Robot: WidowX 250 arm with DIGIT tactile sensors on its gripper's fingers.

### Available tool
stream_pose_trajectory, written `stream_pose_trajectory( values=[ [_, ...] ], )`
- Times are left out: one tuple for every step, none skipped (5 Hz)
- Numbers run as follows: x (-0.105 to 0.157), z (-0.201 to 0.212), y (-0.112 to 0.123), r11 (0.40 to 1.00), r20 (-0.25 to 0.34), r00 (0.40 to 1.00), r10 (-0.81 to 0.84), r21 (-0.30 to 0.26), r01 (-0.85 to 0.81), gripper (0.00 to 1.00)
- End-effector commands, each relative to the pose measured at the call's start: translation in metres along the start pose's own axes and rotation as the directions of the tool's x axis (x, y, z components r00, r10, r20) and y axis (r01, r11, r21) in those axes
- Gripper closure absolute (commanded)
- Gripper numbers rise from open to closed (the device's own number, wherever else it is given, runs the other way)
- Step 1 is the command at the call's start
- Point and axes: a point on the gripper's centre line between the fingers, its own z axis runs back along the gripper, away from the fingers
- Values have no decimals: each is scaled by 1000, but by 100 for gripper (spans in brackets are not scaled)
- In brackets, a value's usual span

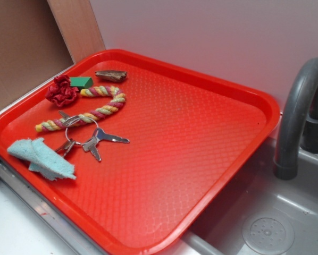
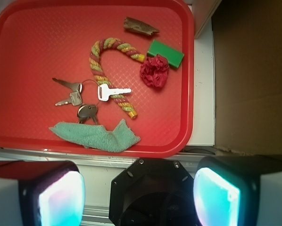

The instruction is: Grab the red paper.

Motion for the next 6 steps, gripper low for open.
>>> stream_pose_trajectory(
  values=[
    [31,-18,1,932,23,932,361,3,-362,0],
    [44,-33,10,869,64,868,492,22,-494,0],
    [61,-67,17,829,119,822,557,-29,-558,0],
    [81,-92,28,774,136,762,633,-96,-626,0],
    [101,-114,31,718,149,702,696,-135,-683,0],
    [113,-132,30,707,173,687,706,-112,-698,0]
  ],
)
